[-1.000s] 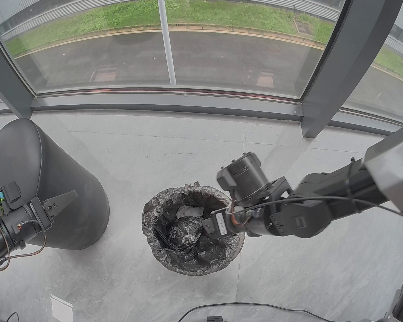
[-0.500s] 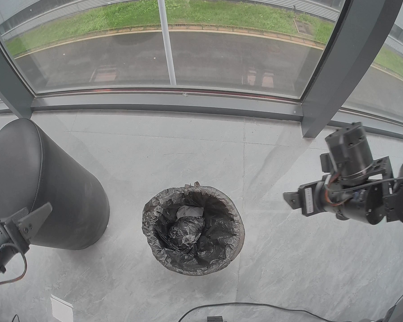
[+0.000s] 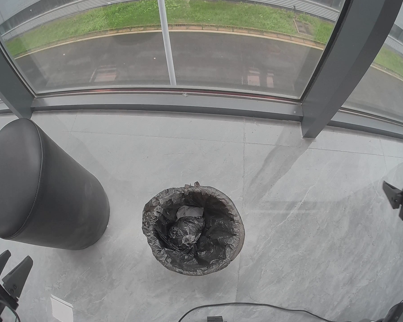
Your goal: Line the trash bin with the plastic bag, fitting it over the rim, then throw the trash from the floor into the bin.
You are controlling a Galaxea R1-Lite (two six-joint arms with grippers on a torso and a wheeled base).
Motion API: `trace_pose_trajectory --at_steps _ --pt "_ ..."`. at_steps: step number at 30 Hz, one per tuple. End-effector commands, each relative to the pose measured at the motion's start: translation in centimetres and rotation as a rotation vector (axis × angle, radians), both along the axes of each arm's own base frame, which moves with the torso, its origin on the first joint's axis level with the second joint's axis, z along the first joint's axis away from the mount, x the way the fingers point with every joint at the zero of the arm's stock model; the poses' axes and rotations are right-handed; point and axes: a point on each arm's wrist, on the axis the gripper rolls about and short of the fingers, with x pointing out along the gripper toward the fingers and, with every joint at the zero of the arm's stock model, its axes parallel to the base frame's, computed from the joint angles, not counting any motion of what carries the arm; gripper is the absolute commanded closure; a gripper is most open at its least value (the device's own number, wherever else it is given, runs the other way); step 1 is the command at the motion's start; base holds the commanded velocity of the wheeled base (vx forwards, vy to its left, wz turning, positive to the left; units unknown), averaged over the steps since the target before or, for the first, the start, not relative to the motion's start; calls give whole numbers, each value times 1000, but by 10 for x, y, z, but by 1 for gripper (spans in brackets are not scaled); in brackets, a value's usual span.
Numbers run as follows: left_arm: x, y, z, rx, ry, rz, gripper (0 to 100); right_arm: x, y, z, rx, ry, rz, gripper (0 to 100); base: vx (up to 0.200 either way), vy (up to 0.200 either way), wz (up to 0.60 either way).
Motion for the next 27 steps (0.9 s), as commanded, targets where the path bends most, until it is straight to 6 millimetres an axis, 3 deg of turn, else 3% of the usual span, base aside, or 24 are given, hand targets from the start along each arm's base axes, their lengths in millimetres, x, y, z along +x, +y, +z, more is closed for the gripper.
trace_pose_trajectory --at_steps 1,7,13,27 --pt "-43 -1 -16 5 -79 14 0 -94 -51 -36 -61 -205 -227 0 0 0 0" --pt "-48 -1 -32 9 -99 26 0 -130 -55 -55 -120 -317 -308 0 0 0 0" --pt "-47 1 -41 19 -90 76 0 -144 -52 -65 -123 -386 -332 0 0 0 0" --pt "-38 5 -73 224 -128 179 0 -147 -49 -79 -122 -410 -347 0 0 0 0"
